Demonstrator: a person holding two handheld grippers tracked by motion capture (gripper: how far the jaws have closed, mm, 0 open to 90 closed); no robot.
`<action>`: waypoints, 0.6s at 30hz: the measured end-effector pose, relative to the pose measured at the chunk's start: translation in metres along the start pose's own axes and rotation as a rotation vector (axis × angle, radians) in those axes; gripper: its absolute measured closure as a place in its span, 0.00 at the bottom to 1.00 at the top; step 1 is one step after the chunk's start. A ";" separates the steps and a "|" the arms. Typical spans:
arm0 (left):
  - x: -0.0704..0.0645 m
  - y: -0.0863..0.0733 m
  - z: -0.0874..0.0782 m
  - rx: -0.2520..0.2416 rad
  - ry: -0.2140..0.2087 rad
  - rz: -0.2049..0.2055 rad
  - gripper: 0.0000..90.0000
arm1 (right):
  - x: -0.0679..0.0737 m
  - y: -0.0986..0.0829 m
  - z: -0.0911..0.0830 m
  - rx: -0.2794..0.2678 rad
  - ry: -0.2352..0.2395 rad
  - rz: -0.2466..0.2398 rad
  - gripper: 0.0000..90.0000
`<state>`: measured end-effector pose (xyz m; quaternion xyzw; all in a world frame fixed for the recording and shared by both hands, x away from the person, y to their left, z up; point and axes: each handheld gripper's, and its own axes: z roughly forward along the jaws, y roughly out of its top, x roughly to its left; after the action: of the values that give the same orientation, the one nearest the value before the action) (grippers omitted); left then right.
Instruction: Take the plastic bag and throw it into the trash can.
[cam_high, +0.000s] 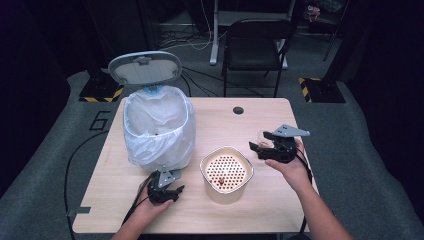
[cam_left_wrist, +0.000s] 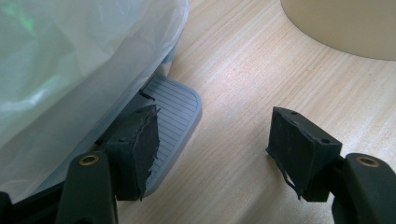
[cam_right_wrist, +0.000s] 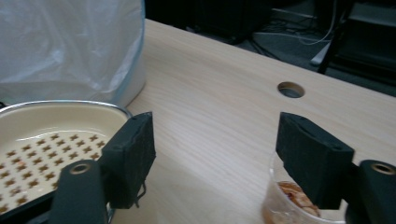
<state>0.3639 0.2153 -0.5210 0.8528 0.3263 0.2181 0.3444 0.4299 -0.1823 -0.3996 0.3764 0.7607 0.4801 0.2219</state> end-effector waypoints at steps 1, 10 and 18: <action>0.000 0.000 0.000 0.000 0.000 0.001 0.37 | -0.004 -0.002 -0.002 0.006 0.015 0.012 0.43; 0.000 0.000 0.000 -0.003 -0.001 0.006 0.37 | -0.019 -0.018 -0.006 0.017 -0.016 0.052 0.46; 0.000 0.000 0.000 -0.004 -0.001 0.006 0.37 | -0.038 -0.038 -0.008 0.022 -0.049 0.097 0.47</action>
<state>0.3642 0.2153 -0.5212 0.8531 0.3233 0.2195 0.3456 0.4344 -0.2267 -0.4311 0.4269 0.7411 0.4724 0.2130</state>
